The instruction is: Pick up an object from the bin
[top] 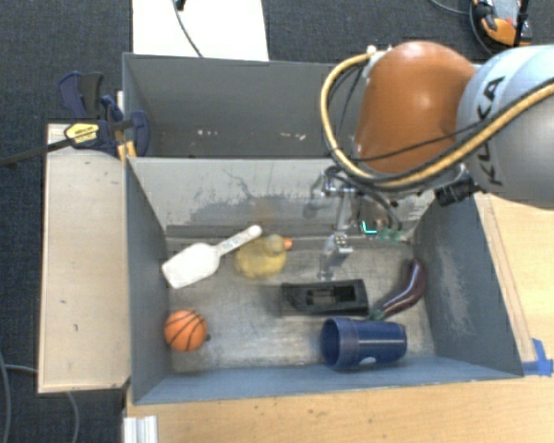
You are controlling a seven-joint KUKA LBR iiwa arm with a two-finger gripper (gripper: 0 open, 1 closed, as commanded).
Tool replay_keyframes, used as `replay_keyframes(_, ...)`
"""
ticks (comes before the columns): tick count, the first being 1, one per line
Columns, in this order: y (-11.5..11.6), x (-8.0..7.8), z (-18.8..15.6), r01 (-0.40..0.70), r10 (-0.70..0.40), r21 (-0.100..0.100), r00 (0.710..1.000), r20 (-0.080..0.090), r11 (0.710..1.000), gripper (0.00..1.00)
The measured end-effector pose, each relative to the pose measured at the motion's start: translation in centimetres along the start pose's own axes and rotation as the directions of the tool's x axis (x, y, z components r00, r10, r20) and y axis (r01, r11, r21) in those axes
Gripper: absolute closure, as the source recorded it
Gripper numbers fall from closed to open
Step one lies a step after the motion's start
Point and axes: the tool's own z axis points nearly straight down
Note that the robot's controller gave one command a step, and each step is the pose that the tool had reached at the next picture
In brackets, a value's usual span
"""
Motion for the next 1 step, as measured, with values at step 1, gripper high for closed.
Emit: replay_keyframes(1, -0.05, -0.14, -0.50, -0.002, 0.002, -0.001, 1.000, 0.009, 1.000, 0.00)
